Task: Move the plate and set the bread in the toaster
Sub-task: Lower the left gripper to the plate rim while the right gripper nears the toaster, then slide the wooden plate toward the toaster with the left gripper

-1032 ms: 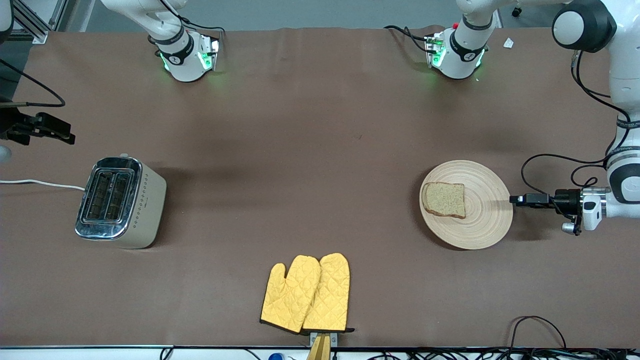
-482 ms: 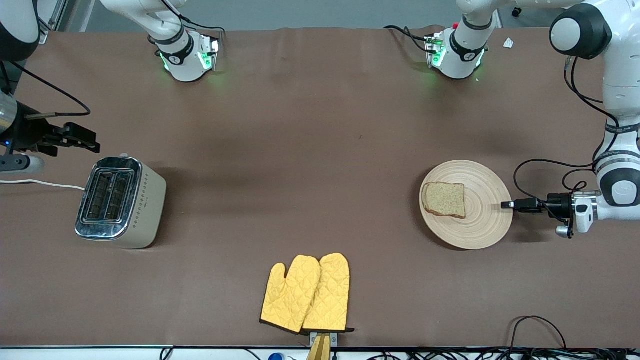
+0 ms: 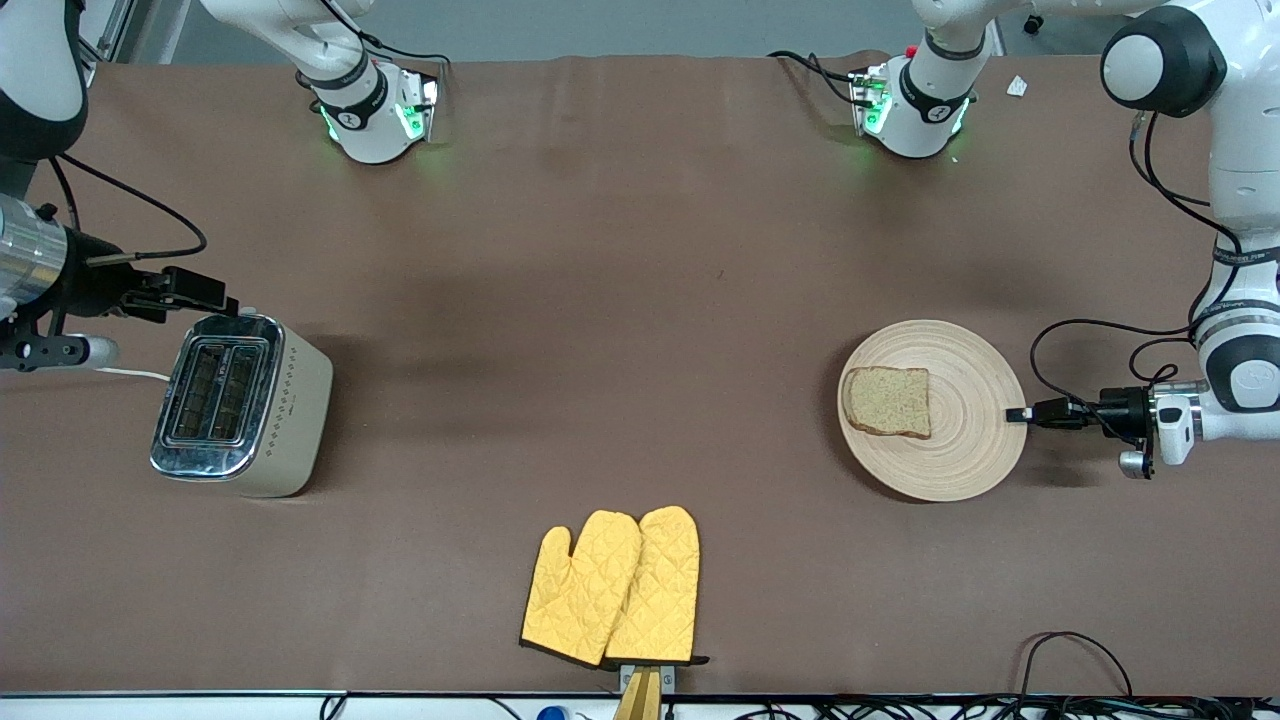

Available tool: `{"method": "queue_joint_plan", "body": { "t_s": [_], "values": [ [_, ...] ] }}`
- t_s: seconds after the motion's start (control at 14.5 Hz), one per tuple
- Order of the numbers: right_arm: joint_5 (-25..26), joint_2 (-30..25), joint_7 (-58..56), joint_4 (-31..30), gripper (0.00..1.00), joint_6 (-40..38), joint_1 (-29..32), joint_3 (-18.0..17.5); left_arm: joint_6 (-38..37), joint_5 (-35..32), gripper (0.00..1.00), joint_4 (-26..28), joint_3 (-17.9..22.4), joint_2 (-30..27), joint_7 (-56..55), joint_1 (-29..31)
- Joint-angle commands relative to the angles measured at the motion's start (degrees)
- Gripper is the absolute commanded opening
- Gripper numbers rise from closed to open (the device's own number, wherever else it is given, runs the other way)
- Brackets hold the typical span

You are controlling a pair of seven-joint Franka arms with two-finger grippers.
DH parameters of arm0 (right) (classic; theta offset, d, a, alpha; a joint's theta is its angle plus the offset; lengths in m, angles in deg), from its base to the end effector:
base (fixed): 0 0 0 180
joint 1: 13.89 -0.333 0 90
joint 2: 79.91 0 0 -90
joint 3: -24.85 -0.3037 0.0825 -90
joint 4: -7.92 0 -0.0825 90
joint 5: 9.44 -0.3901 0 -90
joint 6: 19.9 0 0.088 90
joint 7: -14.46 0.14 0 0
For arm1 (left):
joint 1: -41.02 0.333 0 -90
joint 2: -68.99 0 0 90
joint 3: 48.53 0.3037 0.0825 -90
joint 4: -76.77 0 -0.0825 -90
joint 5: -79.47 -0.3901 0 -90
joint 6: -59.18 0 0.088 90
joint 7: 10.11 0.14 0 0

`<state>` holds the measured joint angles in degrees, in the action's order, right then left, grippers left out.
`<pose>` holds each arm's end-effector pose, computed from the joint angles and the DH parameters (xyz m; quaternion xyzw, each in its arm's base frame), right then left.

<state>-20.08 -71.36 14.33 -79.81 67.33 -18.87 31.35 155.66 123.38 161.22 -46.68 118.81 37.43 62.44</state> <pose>0.5891 0.0147 0.5108 -0.9933 0.0149 0.0769 0.0854 0.6150 0.1650 0.1120 0.8962 -0.0303 -0.0562 0.4390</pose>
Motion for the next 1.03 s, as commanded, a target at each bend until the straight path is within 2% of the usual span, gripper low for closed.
{"method": "queue_joint_plan", "body": {
  "t_s": [0.0,0.34,0.62,0.83,0.96],
  "values": [
    [-3.2,1.0,2.8,-0.6,1.0,0.7,0.2,-0.3,1.1,0.1,0.0,-0.6,-0.4,0.4,-0.1,-0.7],
    [-3.8,3.6,6.5,-0.6,1.0,3.5,-2.1,-0.3,0.3,0.5,0.0,-0.7,-8.1,-0.2,-1.7,0.1],
    [-3.3,5.3,7.3,-0.6,1.0,4.9,-3.3,-0.3,1.1,1.4,0.0,-0.9,-14.4,-0.5,-10.3,-0.9],
    [-3.2,5.8,7.8,-0.7,1.0,5.2,-3.4,-0.3,5.5,1.4,0.0,-1.1,-19.7,-0.5,-15.4,-2.9],
    [-3.2,6.3,7.9,-1.2,1.0,5.6,-3.6,-0.3,11.3,1.4,0.0,-1.1,-22.7,-0.5,-17.2,-5.6]
  ]
}}
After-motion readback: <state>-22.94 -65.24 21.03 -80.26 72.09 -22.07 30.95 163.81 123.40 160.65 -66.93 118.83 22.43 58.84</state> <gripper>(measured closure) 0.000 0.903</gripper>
